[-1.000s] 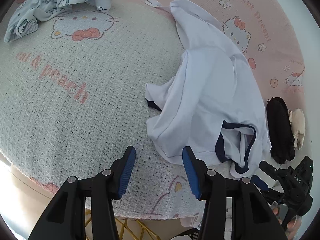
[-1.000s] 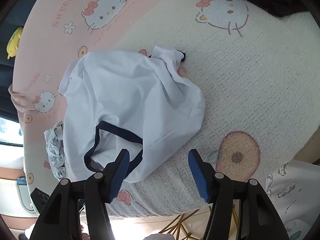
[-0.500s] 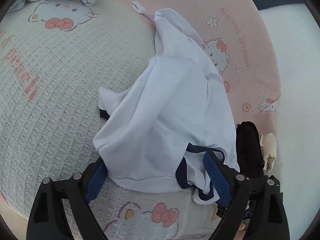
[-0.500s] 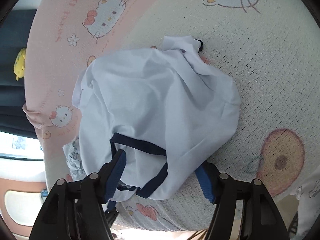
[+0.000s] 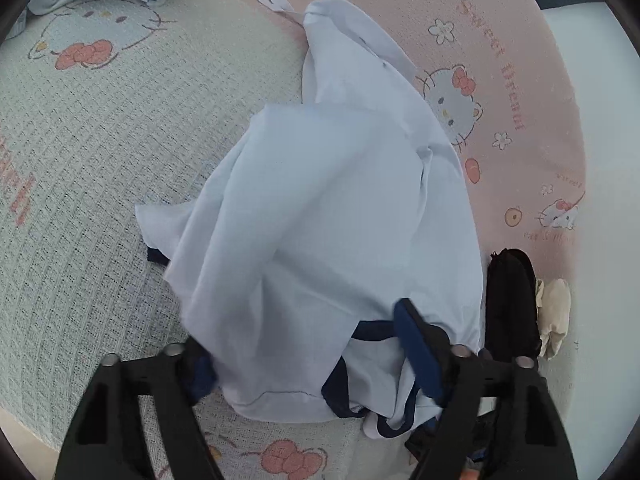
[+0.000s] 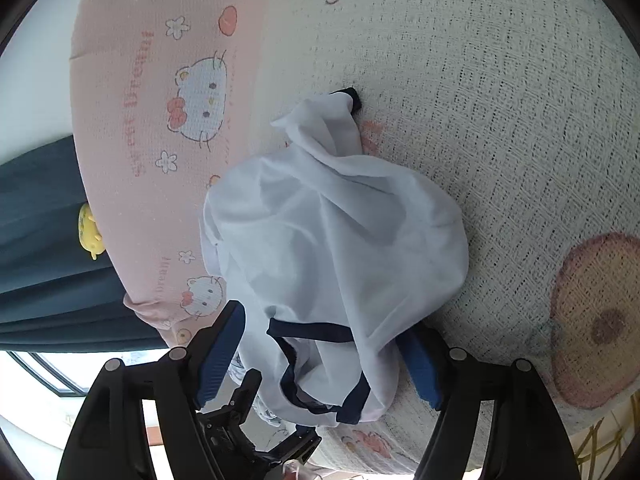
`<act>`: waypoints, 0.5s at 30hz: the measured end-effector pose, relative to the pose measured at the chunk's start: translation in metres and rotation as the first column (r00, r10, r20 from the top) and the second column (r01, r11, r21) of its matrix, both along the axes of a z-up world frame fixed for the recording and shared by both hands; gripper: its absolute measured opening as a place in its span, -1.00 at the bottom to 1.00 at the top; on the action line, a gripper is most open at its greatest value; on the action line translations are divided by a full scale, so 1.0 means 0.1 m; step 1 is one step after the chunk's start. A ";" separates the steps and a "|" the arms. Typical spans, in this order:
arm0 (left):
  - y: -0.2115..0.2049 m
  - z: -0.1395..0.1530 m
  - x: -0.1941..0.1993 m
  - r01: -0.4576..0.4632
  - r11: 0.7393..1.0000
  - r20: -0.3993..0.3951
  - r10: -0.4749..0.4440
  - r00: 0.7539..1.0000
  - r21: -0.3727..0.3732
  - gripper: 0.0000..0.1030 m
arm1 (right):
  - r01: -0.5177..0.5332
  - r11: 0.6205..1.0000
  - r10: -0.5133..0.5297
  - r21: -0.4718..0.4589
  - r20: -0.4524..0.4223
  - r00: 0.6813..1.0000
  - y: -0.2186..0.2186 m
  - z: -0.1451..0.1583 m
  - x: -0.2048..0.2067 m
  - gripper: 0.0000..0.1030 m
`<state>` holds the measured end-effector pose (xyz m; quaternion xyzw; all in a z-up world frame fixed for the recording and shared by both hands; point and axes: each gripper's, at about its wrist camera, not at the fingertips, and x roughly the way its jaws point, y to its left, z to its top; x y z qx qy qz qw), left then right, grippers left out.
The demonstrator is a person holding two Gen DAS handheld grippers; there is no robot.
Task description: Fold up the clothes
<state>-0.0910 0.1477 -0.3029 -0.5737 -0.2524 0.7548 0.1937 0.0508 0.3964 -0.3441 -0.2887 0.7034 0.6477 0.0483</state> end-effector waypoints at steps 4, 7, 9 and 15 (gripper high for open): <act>0.09 0.04 0.02 0.018 0.996 -0.039 -0.021 0.999 -0.082 -0.09 | -0.046 0.992 0.043 0.116 0.031 0.999 -0.05 0.08 -0.12 0.45; 0.22 0.09 0.03 0.055 0.978 -0.090 -0.074 0.993 -0.201 -0.34 | -0.092 0.972 0.079 0.216 0.070 0.994 -0.09 0.15 -0.22 0.45; 0.32 0.12 0.04 0.077 0.957 -0.123 -0.115 0.986 -0.280 -0.45 | -0.122 0.953 0.095 0.279 0.108 0.990 -0.14 0.22 -0.29 0.43; 0.68 0.31 0.21 0.117 0.834 -0.298 -0.319 0.899 -0.539 -0.55 | -0.305 0.797 0.108 0.522 0.374 0.921 -0.29 0.37 -0.59 -0.84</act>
